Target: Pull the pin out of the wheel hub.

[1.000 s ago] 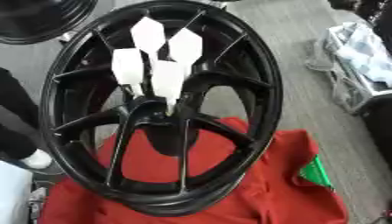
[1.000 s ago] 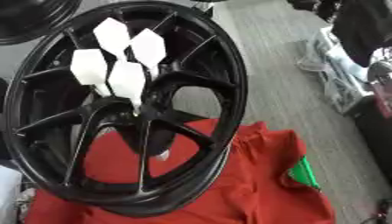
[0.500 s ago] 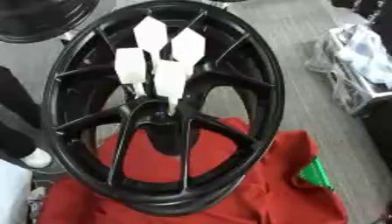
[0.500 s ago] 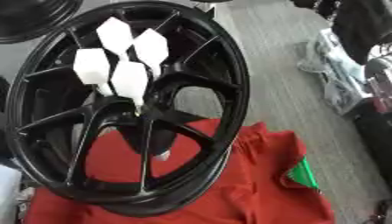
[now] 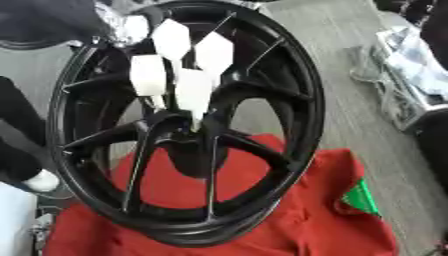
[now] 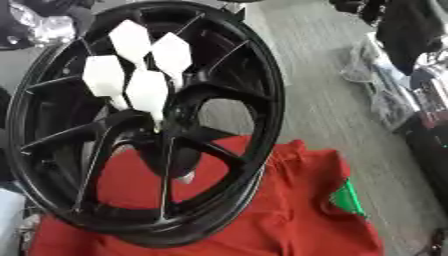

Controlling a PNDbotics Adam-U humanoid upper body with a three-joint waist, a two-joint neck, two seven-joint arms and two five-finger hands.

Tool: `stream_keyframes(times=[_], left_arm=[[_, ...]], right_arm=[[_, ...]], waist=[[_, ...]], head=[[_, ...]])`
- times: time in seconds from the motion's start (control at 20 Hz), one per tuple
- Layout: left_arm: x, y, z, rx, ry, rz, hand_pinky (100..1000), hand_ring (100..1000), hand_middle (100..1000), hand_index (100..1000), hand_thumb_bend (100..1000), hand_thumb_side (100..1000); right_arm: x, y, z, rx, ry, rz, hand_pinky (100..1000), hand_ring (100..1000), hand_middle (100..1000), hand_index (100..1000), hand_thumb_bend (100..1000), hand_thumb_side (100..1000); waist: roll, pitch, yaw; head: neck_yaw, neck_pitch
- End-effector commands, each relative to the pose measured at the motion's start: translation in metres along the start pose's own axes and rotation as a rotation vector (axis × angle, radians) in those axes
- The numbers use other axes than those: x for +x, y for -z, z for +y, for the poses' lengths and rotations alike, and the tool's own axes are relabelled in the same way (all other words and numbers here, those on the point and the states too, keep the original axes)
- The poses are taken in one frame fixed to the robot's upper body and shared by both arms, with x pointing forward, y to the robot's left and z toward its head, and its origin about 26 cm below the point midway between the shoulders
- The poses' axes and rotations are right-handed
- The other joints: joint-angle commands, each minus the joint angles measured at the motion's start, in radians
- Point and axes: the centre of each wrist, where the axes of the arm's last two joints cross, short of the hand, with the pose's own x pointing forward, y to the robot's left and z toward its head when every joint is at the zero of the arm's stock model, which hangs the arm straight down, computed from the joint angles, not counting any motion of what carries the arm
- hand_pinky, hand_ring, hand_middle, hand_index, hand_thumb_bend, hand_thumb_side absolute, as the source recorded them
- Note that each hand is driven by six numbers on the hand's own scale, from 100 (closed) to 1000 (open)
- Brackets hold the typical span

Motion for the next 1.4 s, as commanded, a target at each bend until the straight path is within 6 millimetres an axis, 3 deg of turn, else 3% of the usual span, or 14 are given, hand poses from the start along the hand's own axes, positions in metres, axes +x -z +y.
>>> stream_keyframes(times=[0.05,0.2,0.35,0.5,0.9,1.4], left_arm=[[-0.008,-0.002,0.003,-0.027,0.009,0.030,862,833,800,864,100,511],[-0.014,0.000,0.001,-0.059,0.010,0.037,866,836,796,858,100,499],[-0.020,0.001,-0.002,-0.082,0.018,0.047,874,835,786,847,173,483],[-0.024,0.000,-0.004,-0.101,0.038,0.053,882,831,779,843,268,515],[-0.034,0.005,-0.007,-0.129,0.066,0.065,898,838,770,854,407,648],[-0.042,0.009,-0.008,-0.082,0.088,0.090,902,839,761,868,414,535]], right_arm=[[0.006,0.002,-0.005,-0.007,-0.026,-0.012,840,704,644,751,100,761],[0.005,0.002,-0.005,-0.010,-0.027,-0.007,839,702,643,751,100,763],[0.004,0.002,-0.005,-0.011,-0.029,-0.002,839,700,641,749,100,765],[0.003,0.002,-0.005,-0.014,-0.031,0.004,839,698,638,749,100,767],[0.000,0.001,-0.006,-0.019,-0.032,0.019,836,692,631,745,100,774],[-0.003,0.001,-0.006,-0.020,-0.036,0.036,837,689,628,743,100,782]], waist=[[-0.004,-0.023,0.000],[-0.004,-0.022,-0.001],[-0.005,-0.022,-0.002],[-0.004,-0.021,-0.003],[-0.002,-0.019,-0.008],[-0.001,-0.016,-0.011]], head=[[-0.001,-0.002],[0.000,-0.002],[0.001,-0.002],[0.002,-0.002],[0.006,-0.002],[0.009,-0.002]])
